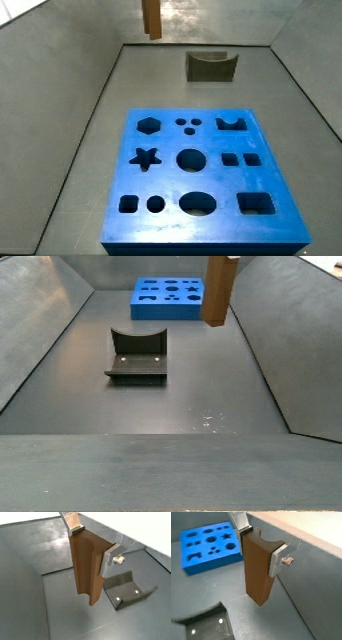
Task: Pick up the arch object. Move up. Place the arch object on the fixture. Regrasp the arch object. Rotate the arch object. Move to above the board. Insert the arch object.
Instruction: Rotate the arch object.
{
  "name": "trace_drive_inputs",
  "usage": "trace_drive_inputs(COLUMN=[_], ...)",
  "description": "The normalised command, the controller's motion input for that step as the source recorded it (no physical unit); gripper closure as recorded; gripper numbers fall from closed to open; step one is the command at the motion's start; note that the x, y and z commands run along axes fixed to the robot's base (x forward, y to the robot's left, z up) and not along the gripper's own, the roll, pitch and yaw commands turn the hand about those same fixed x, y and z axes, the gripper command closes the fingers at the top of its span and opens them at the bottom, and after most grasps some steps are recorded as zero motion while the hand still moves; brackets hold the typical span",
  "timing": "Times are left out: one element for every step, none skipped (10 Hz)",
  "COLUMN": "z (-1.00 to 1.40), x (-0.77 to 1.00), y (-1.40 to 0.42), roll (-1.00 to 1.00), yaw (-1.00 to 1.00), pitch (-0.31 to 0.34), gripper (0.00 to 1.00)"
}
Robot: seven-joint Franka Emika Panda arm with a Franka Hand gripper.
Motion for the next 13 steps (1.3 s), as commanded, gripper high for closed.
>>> trace_drive_inputs(z=[0.02,0.02,0.02,0.02,0.02,0.02,0.02,0.02,0.02,0.02,0.02,0.02,0.02], x=[-0.04,-0.03,-0.03,-0.03,-0.02,-0.02,-0.02,-0.02,-0.02,-0.02,-0.02,-0.02,-0.02], y=[0.02,0.02,0.02,0.02,0.02,0.02,0.02,0.02,0.02,0.02,0.02,0.02,0.02], roll=[-0.03,-0.03,-0.03,-0.03,-0.03,-0.03,-0.04,-0.04,-0.04,-0.05,-0.05,-0.06,-0.07], yaw=[-1.0,-1.0,-1.0,-1.0,-1.0,-1.0,-1.0,-1.0,-1.0,-1.0,-1.0,-1.0,-1.0], pitch=[0.021,0.022,0.023,0.024,0.026,0.028,0.03,0.033,0.035,0.038,0.042,0.049,0.055], gripper=[1.0,1.0,1.0,1.0,1.0,1.0,1.0,1.0,1.0,1.0,1.0,1.0,1.0])
